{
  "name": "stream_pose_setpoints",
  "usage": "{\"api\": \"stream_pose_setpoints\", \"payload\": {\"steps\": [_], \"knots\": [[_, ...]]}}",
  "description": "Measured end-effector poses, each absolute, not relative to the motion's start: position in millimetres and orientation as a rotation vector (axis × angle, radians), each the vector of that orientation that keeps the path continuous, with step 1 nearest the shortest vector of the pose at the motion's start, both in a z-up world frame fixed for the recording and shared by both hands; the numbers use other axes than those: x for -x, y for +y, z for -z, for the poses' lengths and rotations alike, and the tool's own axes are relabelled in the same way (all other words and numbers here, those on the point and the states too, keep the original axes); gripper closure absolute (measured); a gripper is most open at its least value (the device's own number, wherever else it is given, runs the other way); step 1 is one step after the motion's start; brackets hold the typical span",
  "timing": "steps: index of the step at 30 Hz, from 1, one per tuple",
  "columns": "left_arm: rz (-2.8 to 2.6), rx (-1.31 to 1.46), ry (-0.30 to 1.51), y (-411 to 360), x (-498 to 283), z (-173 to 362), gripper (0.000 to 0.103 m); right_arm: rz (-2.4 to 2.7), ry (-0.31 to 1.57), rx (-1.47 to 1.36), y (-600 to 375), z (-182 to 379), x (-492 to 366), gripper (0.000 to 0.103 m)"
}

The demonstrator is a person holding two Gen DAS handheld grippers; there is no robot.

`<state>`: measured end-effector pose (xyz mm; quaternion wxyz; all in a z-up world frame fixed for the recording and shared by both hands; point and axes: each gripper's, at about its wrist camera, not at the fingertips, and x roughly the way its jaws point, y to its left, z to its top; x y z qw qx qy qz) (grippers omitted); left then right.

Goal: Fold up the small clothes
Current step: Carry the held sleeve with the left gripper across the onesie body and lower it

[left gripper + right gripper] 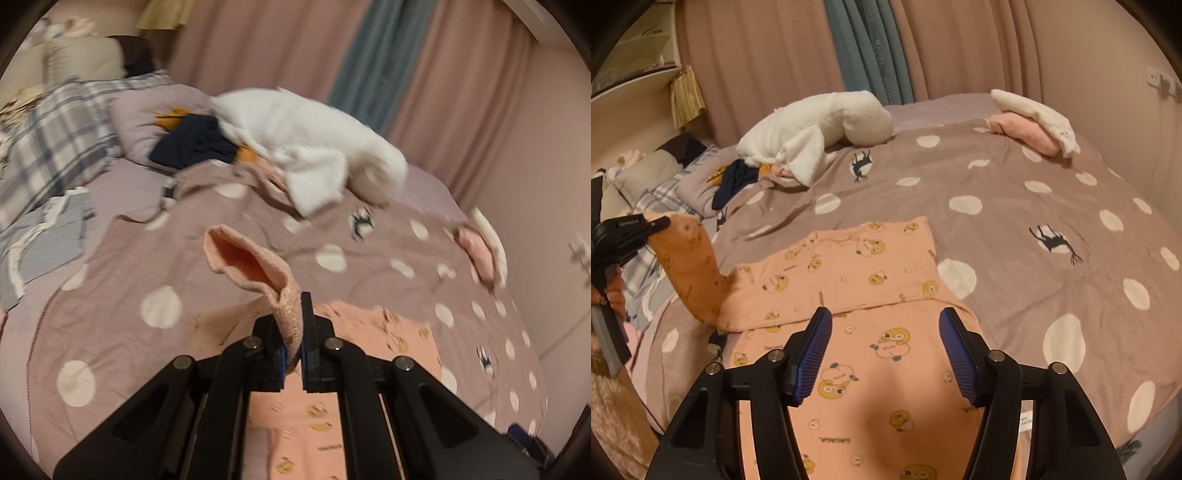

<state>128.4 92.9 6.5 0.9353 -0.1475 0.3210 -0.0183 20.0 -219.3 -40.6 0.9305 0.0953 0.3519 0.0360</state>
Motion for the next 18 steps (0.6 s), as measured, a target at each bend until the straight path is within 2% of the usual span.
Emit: {"api": "stream_pose_setpoints", "payload": {"steps": [9,18], "knots": [[0.160,0.195,0.783,23.5,-143.2,30.3,0.098,-0.056,0.735,-0.222,-230.2,46.5,-19.5,0.042],[0.258,0.141,0.936,-32.3,-150.7,89.9,0.098,-0.045,0.747,-0.230,-238.4,51.0,-20.1,0.042]]}}
